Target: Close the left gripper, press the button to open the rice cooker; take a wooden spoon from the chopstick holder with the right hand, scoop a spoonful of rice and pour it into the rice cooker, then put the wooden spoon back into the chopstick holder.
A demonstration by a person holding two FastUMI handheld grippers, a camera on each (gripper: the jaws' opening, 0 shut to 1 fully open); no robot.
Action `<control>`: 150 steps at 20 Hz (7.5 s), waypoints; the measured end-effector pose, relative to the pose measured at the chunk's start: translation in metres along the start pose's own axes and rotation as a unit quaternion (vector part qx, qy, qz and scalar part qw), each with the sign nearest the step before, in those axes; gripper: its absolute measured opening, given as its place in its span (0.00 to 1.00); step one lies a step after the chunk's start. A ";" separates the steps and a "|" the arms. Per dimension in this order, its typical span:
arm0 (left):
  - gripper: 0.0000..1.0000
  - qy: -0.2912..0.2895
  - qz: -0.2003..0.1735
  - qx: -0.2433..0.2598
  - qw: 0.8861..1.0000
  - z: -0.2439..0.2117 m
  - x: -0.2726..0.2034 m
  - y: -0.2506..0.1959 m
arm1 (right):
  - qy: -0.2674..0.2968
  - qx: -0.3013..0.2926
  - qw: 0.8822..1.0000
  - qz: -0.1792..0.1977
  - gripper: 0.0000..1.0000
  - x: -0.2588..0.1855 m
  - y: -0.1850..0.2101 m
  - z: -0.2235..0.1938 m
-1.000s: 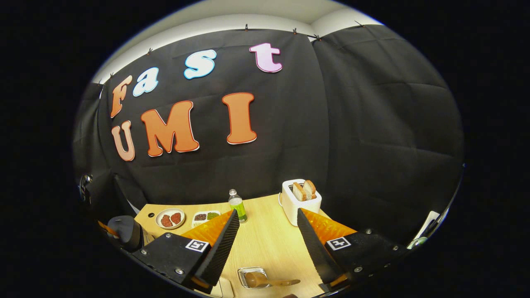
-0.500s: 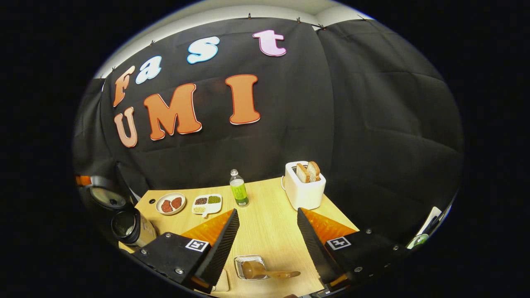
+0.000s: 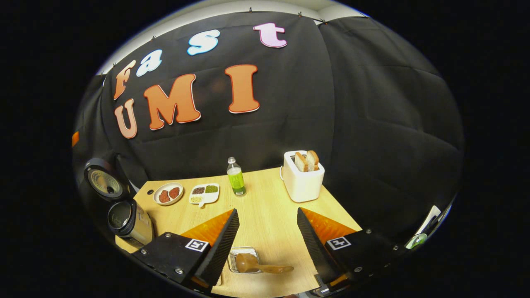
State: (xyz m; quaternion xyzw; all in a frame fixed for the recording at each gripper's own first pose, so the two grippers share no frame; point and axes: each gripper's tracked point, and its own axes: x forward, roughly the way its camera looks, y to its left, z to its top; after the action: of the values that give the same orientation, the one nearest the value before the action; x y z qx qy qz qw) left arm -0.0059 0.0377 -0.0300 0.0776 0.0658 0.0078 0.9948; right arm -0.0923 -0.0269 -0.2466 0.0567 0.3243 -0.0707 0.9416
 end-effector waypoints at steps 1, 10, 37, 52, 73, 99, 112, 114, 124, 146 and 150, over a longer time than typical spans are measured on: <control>0.64 -0.017 -0.006 0.001 1.000 0.011 -0.006 -0.008 | 0.007 -0.004 1.000 0.002 0.88 0.000 0.001 -0.007; 0.93 -0.074 -0.019 -0.056 0.996 0.036 -0.043 -0.027 | 0.095 0.011 0.995 -0.002 0.89 0.000 -0.012 -0.092; 0.87 -0.054 -0.015 -0.051 0.997 0.021 -0.065 -0.019 | 0.161 0.145 0.976 0.039 0.13 0.058 0.039 -0.145; 0.90 -0.030 0.008 -0.045 0.998 -0.009 -0.061 0.014 | 0.087 0.066 0.979 0.170 0.12 -0.014 0.135 -0.049; 0.99 0.023 -0.036 -0.003 0.999 -0.074 -0.034 0.071 | 0.096 -0.231 0.968 0.027 0.10 0.015 0.204 -0.185; 0.91 0.039 -0.029 -0.013 0.999 -0.093 -0.028 0.101 | 0.244 0.175 0.937 0.181 0.08 0.013 0.273 -0.221; 0.90 0.031 -0.043 -0.013 0.999 -0.084 -0.028 0.087 | 0.276 0.389 0.845 0.243 0.08 0.009 0.247 -0.207; 0.90 0.028 -0.045 -0.014 0.998 -0.082 -0.026 0.084 | 0.267 0.412 0.835 0.246 0.08 0.009 0.238 -0.199; 0.91 0.015 -0.043 -0.023 0.999 -0.075 -0.023 0.081 | 0.187 0.554 0.737 0.339 0.08 -0.004 0.214 -0.089; 0.91 0.031 0.098 -0.011 0.995 -0.112 -0.043 0.216 | 0.186 0.317 0.838 0.403 0.08 -0.005 0.442 0.005; 0.91 0.033 0.124 -0.019 0.992 -0.117 -0.050 0.241 | 0.138 0.218 0.883 0.393 0.08 -0.003 0.471 0.014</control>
State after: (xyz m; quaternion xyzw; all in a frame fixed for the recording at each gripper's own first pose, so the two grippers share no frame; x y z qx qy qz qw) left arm -0.0722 0.2922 -0.1001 0.0663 0.0880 0.1348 0.9847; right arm -0.0066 0.4348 -0.2049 0.3926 0.3789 0.2444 0.8016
